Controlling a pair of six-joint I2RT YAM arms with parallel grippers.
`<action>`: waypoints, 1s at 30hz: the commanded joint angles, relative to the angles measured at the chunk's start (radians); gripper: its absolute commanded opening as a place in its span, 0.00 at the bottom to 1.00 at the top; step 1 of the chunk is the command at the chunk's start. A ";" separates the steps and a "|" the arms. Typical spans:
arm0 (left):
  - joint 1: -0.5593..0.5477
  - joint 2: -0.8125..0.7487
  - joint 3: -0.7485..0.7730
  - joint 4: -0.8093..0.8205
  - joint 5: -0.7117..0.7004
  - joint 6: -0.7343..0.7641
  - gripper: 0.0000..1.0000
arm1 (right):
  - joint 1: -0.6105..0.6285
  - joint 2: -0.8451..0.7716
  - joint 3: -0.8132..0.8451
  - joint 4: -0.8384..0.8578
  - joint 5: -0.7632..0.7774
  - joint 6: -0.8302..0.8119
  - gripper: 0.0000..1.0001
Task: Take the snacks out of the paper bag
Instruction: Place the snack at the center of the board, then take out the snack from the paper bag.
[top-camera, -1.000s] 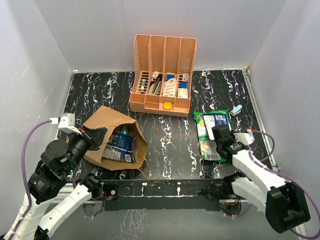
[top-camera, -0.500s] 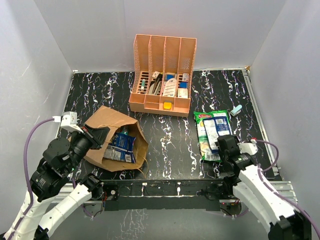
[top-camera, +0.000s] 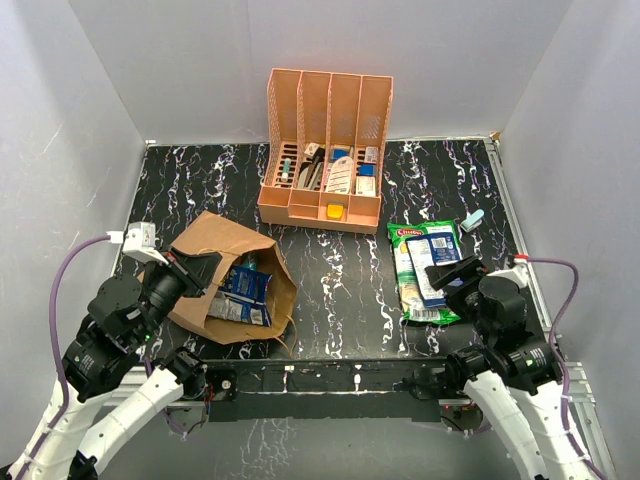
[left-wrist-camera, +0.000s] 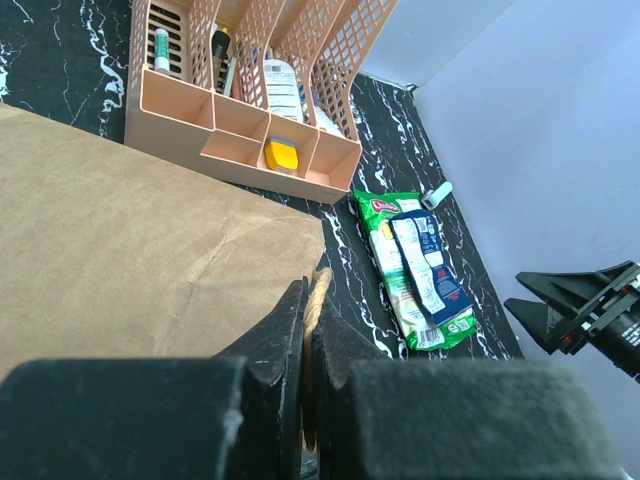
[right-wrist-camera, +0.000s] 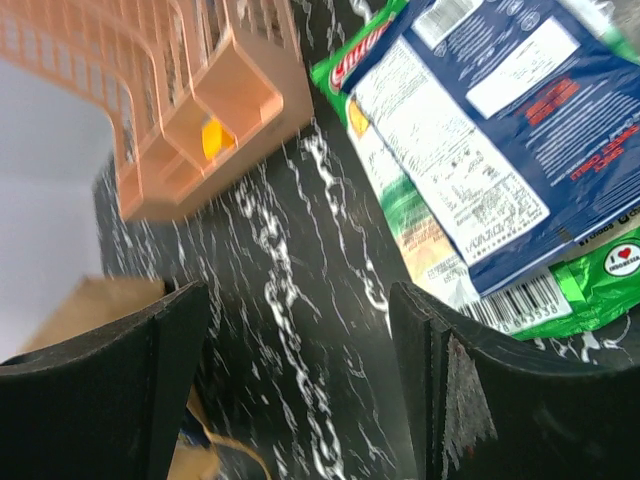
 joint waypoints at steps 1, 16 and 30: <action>-0.004 0.013 0.000 0.027 0.016 0.002 0.00 | -0.003 0.068 0.008 0.051 -0.268 -0.224 0.76; -0.004 -0.002 0.003 0.007 0.026 -0.020 0.00 | 0.368 0.548 -0.029 0.711 -0.482 0.015 0.80; -0.004 -0.003 0.014 -0.017 0.010 -0.009 0.00 | 1.003 1.238 0.359 1.075 0.289 -0.279 0.82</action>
